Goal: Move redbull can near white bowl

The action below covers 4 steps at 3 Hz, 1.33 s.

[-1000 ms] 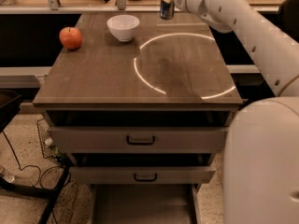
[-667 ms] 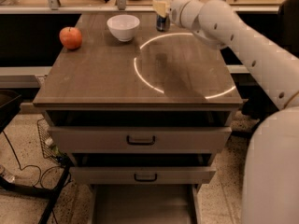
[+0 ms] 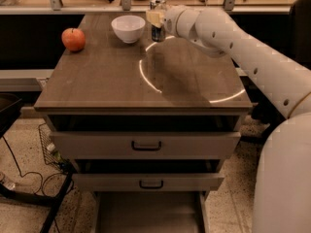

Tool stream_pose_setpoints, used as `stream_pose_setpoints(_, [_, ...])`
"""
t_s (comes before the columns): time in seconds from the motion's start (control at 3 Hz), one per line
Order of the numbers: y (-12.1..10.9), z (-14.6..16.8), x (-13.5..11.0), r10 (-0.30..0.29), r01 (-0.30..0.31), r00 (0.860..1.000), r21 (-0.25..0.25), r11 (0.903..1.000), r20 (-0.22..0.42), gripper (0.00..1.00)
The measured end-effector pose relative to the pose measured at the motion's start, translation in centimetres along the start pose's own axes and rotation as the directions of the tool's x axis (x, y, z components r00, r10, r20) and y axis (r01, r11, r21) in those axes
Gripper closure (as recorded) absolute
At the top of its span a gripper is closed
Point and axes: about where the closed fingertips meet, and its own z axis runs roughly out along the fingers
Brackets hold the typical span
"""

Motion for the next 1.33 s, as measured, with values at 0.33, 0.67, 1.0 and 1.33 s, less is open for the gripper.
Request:
stream_pose_setpoints(0.33, [-0.2,0.4,0.6,-0.011,0.01,0.999,-0.022,0.9997,-0.035,1.0])
stream_pose_setpoints(0.67, [-1.8,0.3,1.9,-0.01,0.008,0.998,-0.029,0.9995,-0.054,1.0])
stream_pose_setpoints(1.0, [-3.7,0.6,3.5,0.005,-0.006,0.999,-0.024,0.9997,-0.035,1.0])
stream_pose_setpoints(1.33, [-4.8,1.1,3.6,0.006,-0.006,1.0,-0.011,0.9999,-0.007,1.0])
